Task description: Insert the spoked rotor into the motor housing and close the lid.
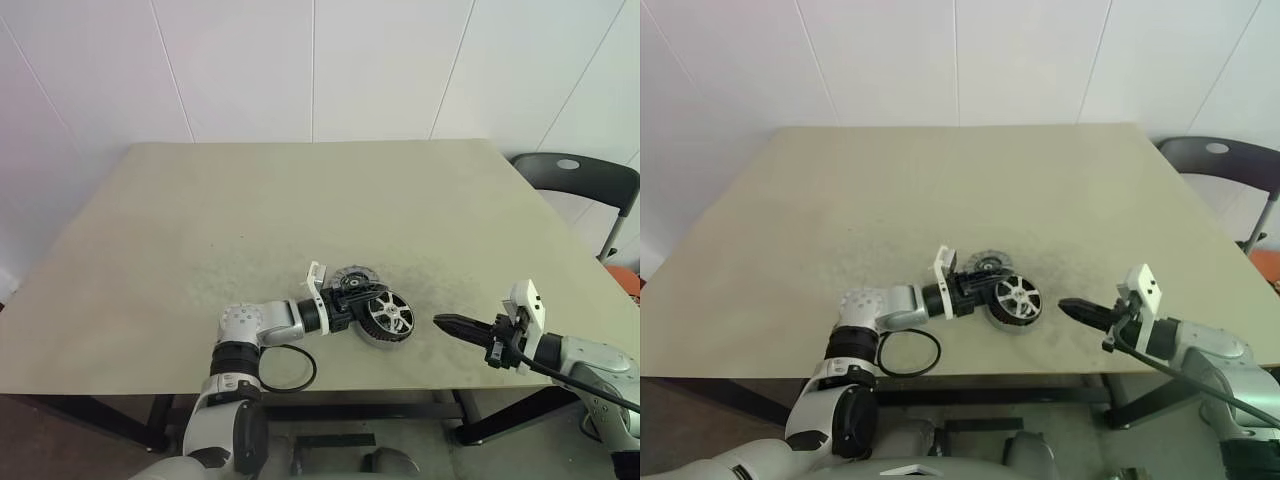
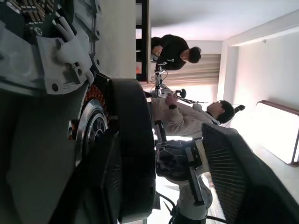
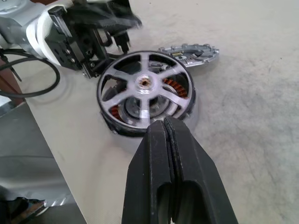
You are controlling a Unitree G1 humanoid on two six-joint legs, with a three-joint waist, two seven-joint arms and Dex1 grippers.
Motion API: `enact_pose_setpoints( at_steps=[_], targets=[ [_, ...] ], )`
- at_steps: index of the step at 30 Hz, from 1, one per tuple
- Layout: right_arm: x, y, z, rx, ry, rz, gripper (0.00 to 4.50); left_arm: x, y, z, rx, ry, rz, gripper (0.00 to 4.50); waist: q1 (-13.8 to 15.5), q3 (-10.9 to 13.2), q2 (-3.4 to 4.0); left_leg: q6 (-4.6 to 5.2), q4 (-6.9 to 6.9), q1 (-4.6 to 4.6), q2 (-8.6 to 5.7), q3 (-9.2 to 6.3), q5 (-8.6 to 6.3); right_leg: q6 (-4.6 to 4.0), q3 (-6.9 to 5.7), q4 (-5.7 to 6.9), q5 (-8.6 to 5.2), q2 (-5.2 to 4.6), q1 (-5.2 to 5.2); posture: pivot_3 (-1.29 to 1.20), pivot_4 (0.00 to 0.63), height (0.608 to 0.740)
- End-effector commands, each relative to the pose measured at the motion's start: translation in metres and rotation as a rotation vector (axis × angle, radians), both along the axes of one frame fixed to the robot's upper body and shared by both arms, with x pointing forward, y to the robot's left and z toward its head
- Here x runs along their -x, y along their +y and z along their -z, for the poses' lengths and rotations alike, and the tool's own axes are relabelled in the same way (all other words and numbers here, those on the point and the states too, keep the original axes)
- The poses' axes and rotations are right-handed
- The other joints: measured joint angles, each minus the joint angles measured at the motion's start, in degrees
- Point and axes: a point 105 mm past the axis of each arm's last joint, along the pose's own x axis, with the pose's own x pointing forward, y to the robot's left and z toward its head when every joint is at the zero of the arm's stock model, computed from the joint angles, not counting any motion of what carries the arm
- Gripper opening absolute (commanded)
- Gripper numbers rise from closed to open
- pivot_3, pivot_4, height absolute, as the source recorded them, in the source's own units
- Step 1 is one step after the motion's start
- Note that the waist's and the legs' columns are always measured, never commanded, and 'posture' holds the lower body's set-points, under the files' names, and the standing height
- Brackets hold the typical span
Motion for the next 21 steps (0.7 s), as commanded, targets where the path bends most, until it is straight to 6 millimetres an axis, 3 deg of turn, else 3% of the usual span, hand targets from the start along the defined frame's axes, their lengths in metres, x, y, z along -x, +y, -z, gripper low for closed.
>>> enact_pose_setpoints(
  at_steps=[1,7,14,21],
  targets=[
    [-0.004,0.003,-0.008,0.003,-0.049,-0.018,0.00,0.000,0.001,0.006,-0.050,-0.004,0.002,3.62,0.01,-0.02,0.04,0.00,0.02,0.01,0.00,0.00,0.00,0.00,0.00,0.01,0.00,0.00,0.02,0.00,0.000,0.740],
    [-0.006,0.005,-0.009,0.007,-0.052,-0.021,0.00,-0.003,0.005,0.000,-0.125,-0.109,0.018,3.62,0.00,-0.02,0.04,0.00,0.05,0.01,0.00,0.00,0.00,0.00,0.00,0.00,0.00,0.00,0.04,0.00,0.000,0.740],
    [-0.008,0.012,-0.009,0.007,-0.052,-0.024,0.00,-0.026,0.012,-0.038,-0.123,-0.284,-0.042,3.62,0.00,-0.02,0.03,0.00,0.05,-0.01,0.01,0.00,0.00,-0.01,0.01,0.06,0.01,0.00,0.00,0.00,0.000,0.740],
    [-0.009,0.015,-0.007,0.008,-0.047,-0.021,0.00,-0.031,0.005,-0.064,-0.229,-0.541,-0.054,3.62,0.14,-0.01,0.03,0.02,0.04,-0.12,-0.07,0.01,-0.01,-0.01,0.03,-0.02,0.01,-0.05,-0.04,0.00,0.000,0.740]
  ],
)
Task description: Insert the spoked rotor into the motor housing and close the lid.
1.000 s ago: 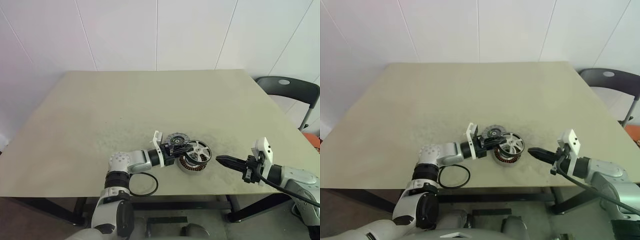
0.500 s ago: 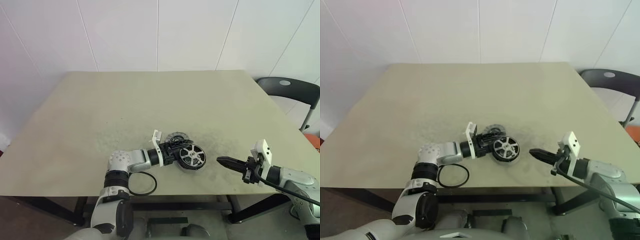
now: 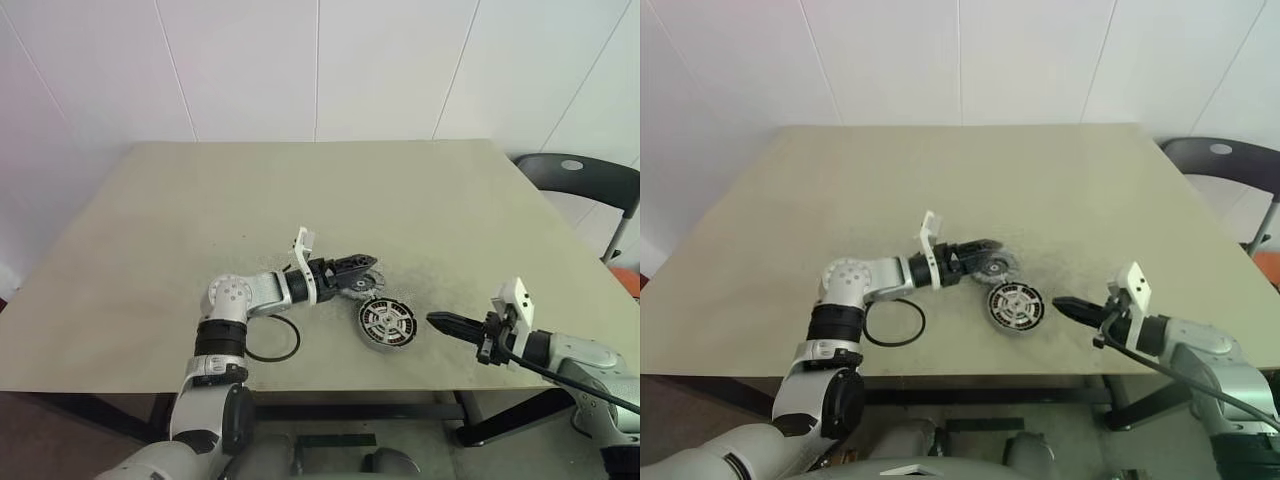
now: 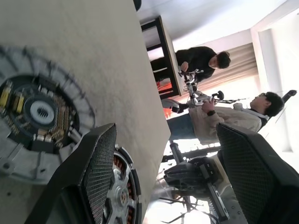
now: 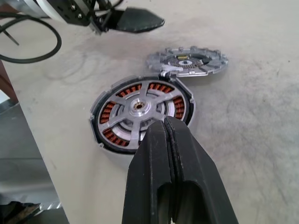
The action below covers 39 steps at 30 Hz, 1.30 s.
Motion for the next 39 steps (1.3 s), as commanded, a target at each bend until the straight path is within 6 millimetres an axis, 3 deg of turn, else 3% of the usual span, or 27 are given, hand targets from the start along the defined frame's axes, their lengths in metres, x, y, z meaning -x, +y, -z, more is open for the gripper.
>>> enact_pose_setpoints(
  at_steps=[1,2,5,7,12,14,15,20,26,29,31,35,39],
  targets=[
    [-0.002,0.005,-0.010,0.000,-0.041,-0.019,0.00,-0.003,-0.009,-0.027,-0.030,-0.210,-0.014,3.62,-0.01,0.00,0.00,0.00,-0.01,0.00,0.00,0.00,0.00,0.00,0.01,0.00,0.00,0.00,0.05,0.00,0.000,0.740],
    [-0.002,0.006,-0.010,0.000,-0.040,-0.018,0.00,-0.005,-0.009,-0.029,-0.052,-0.276,-0.034,3.62,-0.02,0.00,0.00,0.00,0.00,0.00,0.00,0.00,0.00,0.00,0.01,0.00,0.00,0.00,0.12,0.00,0.000,0.740],
    [-0.002,0.006,-0.010,-0.001,-0.040,-0.017,0.00,-0.007,-0.009,-0.019,-0.190,-0.519,-0.061,3.05,-0.08,-0.04,0.07,0.00,-0.02,0.03,0.00,0.02,0.00,-0.01,0.03,0.01,0.00,0.01,0.18,0.00,0.000,0.740],
    [-0.002,0.006,-0.009,-0.001,-0.039,-0.017,0.00,0.003,-0.012,-0.009,-0.234,-0.686,-0.012,2.39,-0.20,-0.08,0.13,-0.01,-0.09,0.08,0.02,0.08,0.00,-0.02,0.07,0.01,0.00,0.03,0.18,0.00,0.000,0.740],
    [-0.003,0.006,-0.007,0.005,-0.037,-0.015,0.00,0.012,-0.015,0.015,-0.247,-0.731,0.012,0.82,0.23,-0.07,0.13,0.00,-0.06,0.05,0.05,0.11,0.00,-0.03,0.08,0.00,0.00,0.03,-0.09,0.00,0.000,0.740],
    [-0.004,0.006,-0.007,0.004,-0.038,-0.014,0.00,0.011,-0.015,0.016,-0.244,-0.767,-0.001,0.13,0.15,-0.06,0.13,0.02,0.00,0.04,0.04,0.12,-0.01,-0.03,0.08,-0.02,0.00,0.02,-0.05,0.00,0.000,0.740],
    [-0.005,0.007,-0.007,0.004,-0.037,-0.014,0.00,0.011,-0.017,0.012,-0.230,-0.801,-0.009,0.02,0.10,-0.06,0.13,0.04,0.01,0.04,0.04,0.12,-0.02,-0.03,0.08,-0.02,0.01,0.01,-0.05,0.00,0.000,0.740],
    [-0.006,0.009,-0.003,0.005,-0.035,-0.013,0.00,0.019,-0.028,0.000,-0.138,-0.907,0.034,0.02,0.11,-0.06,0.12,0.06,0.02,0.04,0.04,0.13,-0.02,-0.03,0.08,-0.01,0.01,0.03,-0.03,0.00,0.000,0.740],
    [-0.006,0.009,-0.001,0.015,-0.031,-0.014,0.00,0.032,-0.036,0.007,-0.084,-0.876,0.165,0.02,0.02,-0.06,0.13,0.21,0.08,0.04,0.04,0.13,0.07,-0.03,0.00,0.04,0.01,0.09,0.17,0.00,0.000,0.740],
    [-0.005,0.009,0.003,0.032,-0.026,-0.010,0.00,0.037,-0.034,0.048,-0.282,-0.839,0.308,0.02,0.01,-0.06,0.13,0.23,0.15,0.07,0.04,0.11,0.07,-0.02,-0.04,0.05,0.01,0.11,0.17,0.00,0.000,0.740],
    [-0.005,0.010,0.003,0.029,-0.027,-0.011,0.00,0.037,-0.030,0.065,-0.359,-0.811,0.345,0.02,-0.02,-0.06,0.13,0.23,0.17,0.13,0.04,0.11,0.06,-0.02,-0.06,0.06,0.01,0.17,0.17,0.00,0.000,0.740],
    [-0.006,0.010,0.004,0.028,-0.029,-0.005,0.00,0.039,-0.022,0.079,-0.395,-0.715,0.372,0.02,0.03,-0.08,0.14,0.26,0.34,0.12,0.06,0.03,0.00,-0.01,-0.10,0.09,0.01,0.13,0.19,0.00,0.000,0.740],
    [-0.007,0.012,0.004,0.022,-0.031,-0.006,0.00,0.034,-0.022,0.071,-0.345,-0.699,0.294,0.02,-0.06,-0.08,0.14,0.20,0.43,0.14,0.07,0.00,-0.09,-0.01,-0.09,0.09,0.01,0.09,0.26,0.00,0.000,0.740]
  ],
)
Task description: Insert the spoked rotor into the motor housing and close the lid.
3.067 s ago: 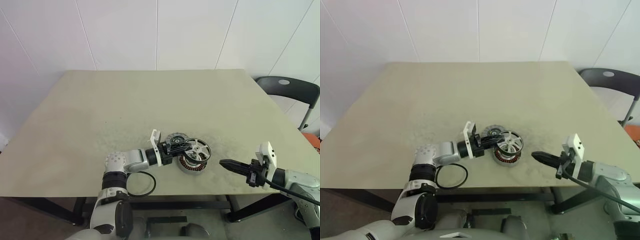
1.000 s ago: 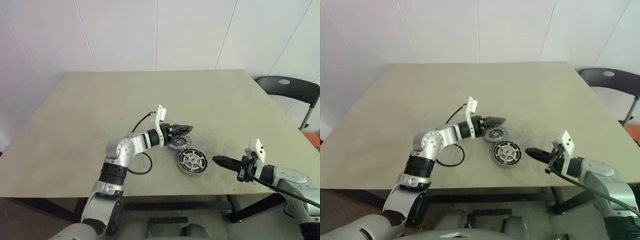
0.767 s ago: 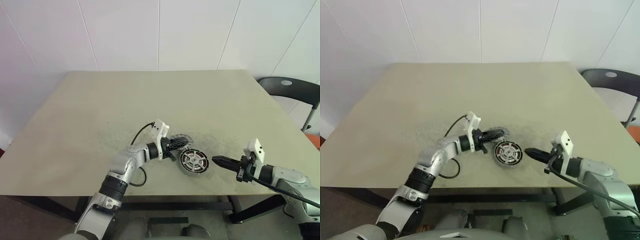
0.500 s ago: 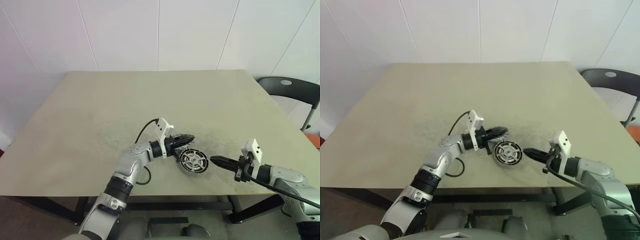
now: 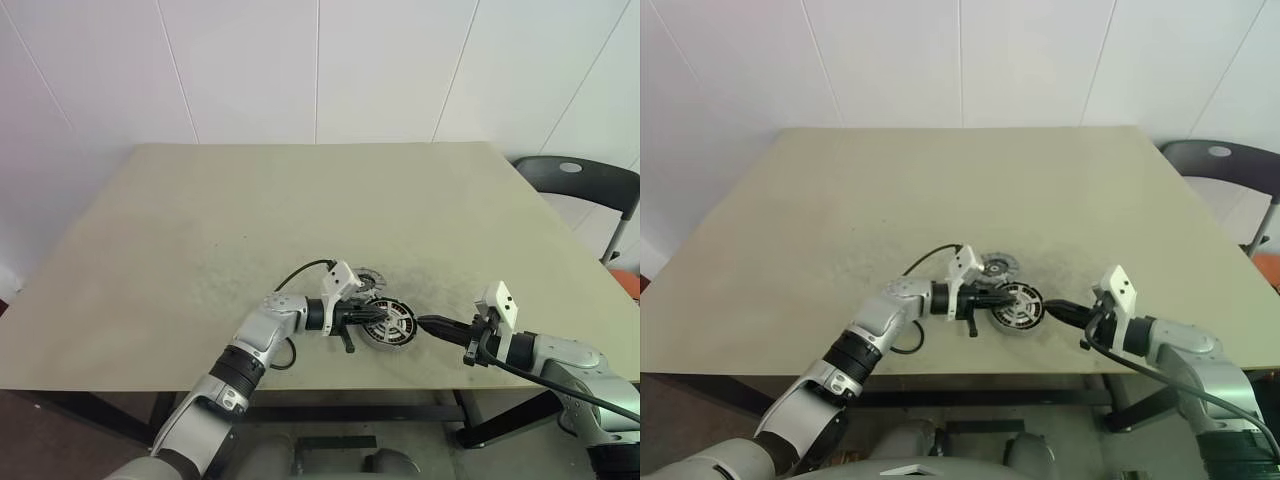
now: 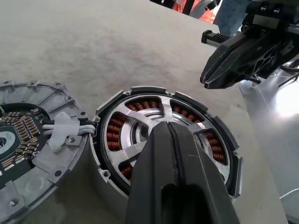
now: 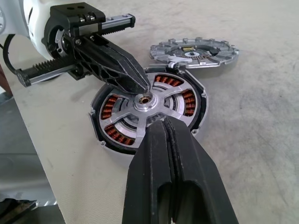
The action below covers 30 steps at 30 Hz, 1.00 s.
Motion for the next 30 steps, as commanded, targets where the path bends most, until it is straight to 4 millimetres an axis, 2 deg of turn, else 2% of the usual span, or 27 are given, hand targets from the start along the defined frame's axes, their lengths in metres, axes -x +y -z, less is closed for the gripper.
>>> enact_pose_setpoints(
  at_steps=[1,5,11,14,20,24,30],
  targets=[
    [-0.005,0.004,-0.010,-0.018,-0.051,-0.008,0.00,-0.004,0.004,0.003,0.041,0.039,-0.071,0.02,0.00,0.00,0.00,0.00,0.01,0.00,0.00,0.00,0.00,0.00,0.00,0.00,0.00,-0.01,0.00,0.00,0.000,0.740],
    [-0.007,0.007,-0.014,-0.040,-0.066,-0.016,0.00,-0.015,0.005,-0.036,0.238,-0.014,-0.144,0.02,0.05,0.01,-0.01,0.00,0.06,-0.05,0.02,-0.02,0.00,0.09,0.05,0.02,0.05,-0.02,-0.04,0.00,0.000,0.740],
    [-0.010,0.018,-0.022,-0.009,-0.113,-0.070,0.00,-0.013,0.025,-0.051,0.261,-0.116,-0.137,0.02,0.00,0.00,0.02,0.00,0.09,-0.09,0.01,-0.02,0.00,0.11,0.06,0.03,0.07,-0.02,-0.07,0.00,0.000,0.740],
    [-0.009,0.029,-0.029,0.028,-0.136,-0.153,0.00,-0.009,0.039,-0.049,0.218,-0.163,-0.128,0.02,-0.13,0.03,0.08,0.01,0.08,-0.09,0.02,-0.01,-0.01,0.11,0.06,0.03,0.07,-0.02,-0.09,0.00,0.000,0.740],
    [-0.018,0.024,-0.022,0.385,-0.220,-0.316,0.00,-0.001,0.062,-0.035,0.138,-0.231,-0.086,0.02,-0.04,0.04,0.20,-0.01,0.14,-0.09,0.01,0.01,-0.02,0.11,0.03,0.04,0.07,-0.02,-0.09,0.00,0.000,0.740],
    [-0.020,0.030,-0.037,0.466,-0.278,-0.447,0.00,-0.004,0.069,-0.032,0.109,-0.287,-0.099,0.02,0.06,0.06,0.19,0.05,0.14,-0.14,0.01,0.04,-0.06,0.11,0.03,-0.01,0.07,-0.04,-0.11,0.00,0.000,0.740],
    [-0.021,0.026,-0.051,0.624,-0.334,-0.600,0.00,-0.004,0.072,-0.039,0.140,-0.351,-0.114,0.02,0.05,0.06,0.19,0.06,0.14,-0.14,0.01,0.04,-0.06,0.10,0.03,-0.01,0.07,-0.05,-0.13,0.00,0.000,0.740]
  ],
)
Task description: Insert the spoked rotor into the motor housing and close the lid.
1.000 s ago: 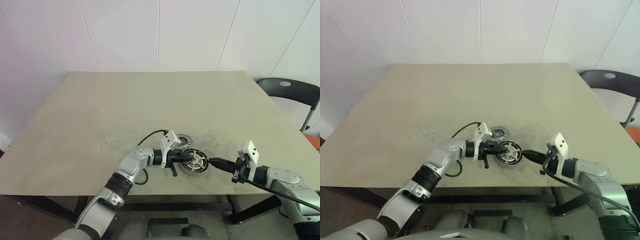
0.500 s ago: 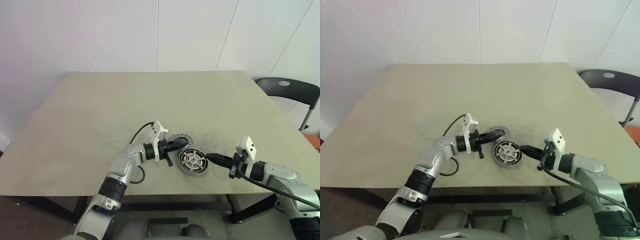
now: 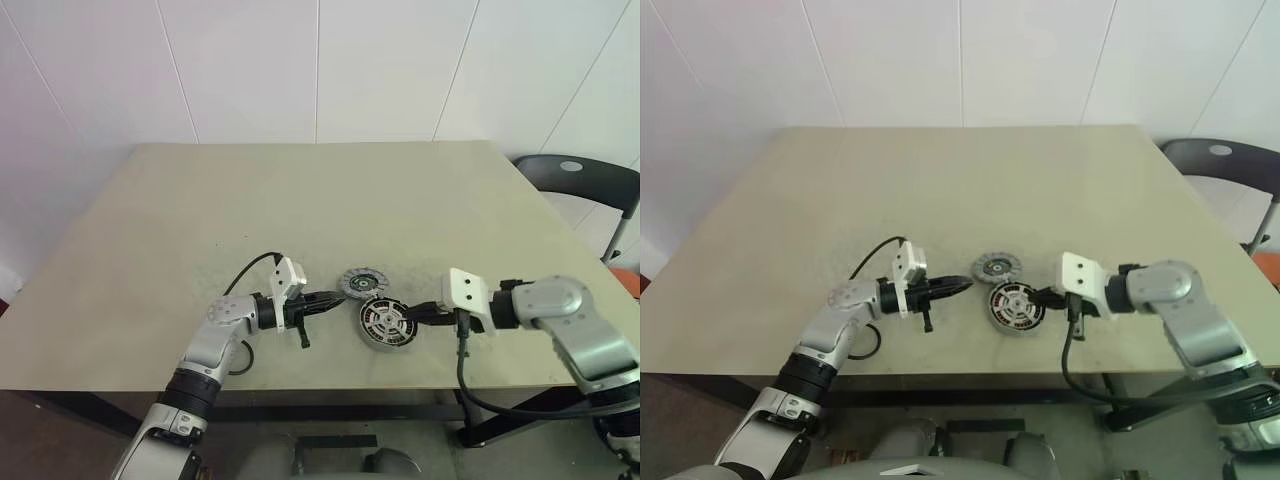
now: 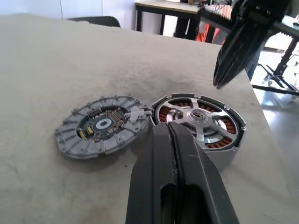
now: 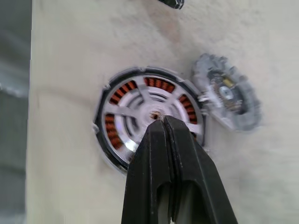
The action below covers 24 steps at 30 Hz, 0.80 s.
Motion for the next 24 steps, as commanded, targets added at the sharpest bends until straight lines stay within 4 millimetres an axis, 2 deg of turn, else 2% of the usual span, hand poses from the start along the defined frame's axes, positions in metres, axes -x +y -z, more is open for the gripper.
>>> enact_pose_setpoints(
  at_steps=[1,2,5,12,17,20,24],
  targets=[
    [0.000,-0.002,-0.006,0.102,-0.048,-0.089,0.00,0.000,0.001,-0.011,0.010,-0.084,0.008,0.02,-0.04,0.00,0.00,0.00,0.00,0.00,0.00,0.00,0.00,0.00,0.00,0.00,0.00,0.00,0.00,0.00,0.000,0.740],
    [-0.001,-0.005,-0.007,0.134,-0.062,-0.104,0.00,0.001,0.002,-0.010,0.002,-0.089,0.011,0.02,-0.07,0.00,0.00,0.00,-0.01,0.00,0.00,0.00,0.00,0.00,0.00,0.00,0.00,0.00,-0.01,0.00,0.000,0.740],
    [-0.001,-0.008,-0.007,0.199,-0.069,-0.145,0.54,0.002,0.002,-0.010,0.010,-0.090,0.000,0.00,-0.07,0.00,0.01,0.00,-0.01,0.00,0.00,0.02,0.00,0.00,0.00,0.01,0.00,0.00,-0.02,0.00,0.000,0.740],
    [-0.003,-0.006,-0.006,0.296,-0.121,-0.199,2.76,0.004,-0.001,-0.004,-0.011,-0.084,-0.018,0.00,0.00,0.00,0.01,-0.01,0.00,0.00,0.00,0.02,0.00,0.00,0.01,0.03,0.00,0.00,-0.02,0.00,0.000,0.740],
    [-0.005,-0.015,0.000,0.368,-0.122,-0.185,4.36,0.004,-0.002,-0.004,-0.014,-0.077,-0.018,0.00,0.02,-0.01,0.01,-0.01,0.00,0.00,0.00,0.02,0.00,0.00,0.01,0.03,0.00,-0.01,-0.03,0.00,0.000,0.740],
    [-0.005,-0.018,0.003,0.394,-0.120,-0.178,4.36,0.002,-0.001,-0.001,-0.021,-0.076,-0.023,0.00,-0.05,-0.01,0.01,-0.01,0.00,0.00,0.00,0.02,0.00,0.00,0.01,0.03,0.00,-0.01,-0.03,0.00,0.000,0.740],
    [-0.003,-0.015,0.017,0.355,-0.086,-0.148,4.36,0.001,-0.004,0.004,-0.031,-0.077,-0.022,0.00,0.01,-0.01,0.01,-0.01,0.00,0.00,0.00,0.02,0.00,0.00,0.00,0.03,0.00,0.00,-0.03,0.00,0.000,0.740]
  ],
)
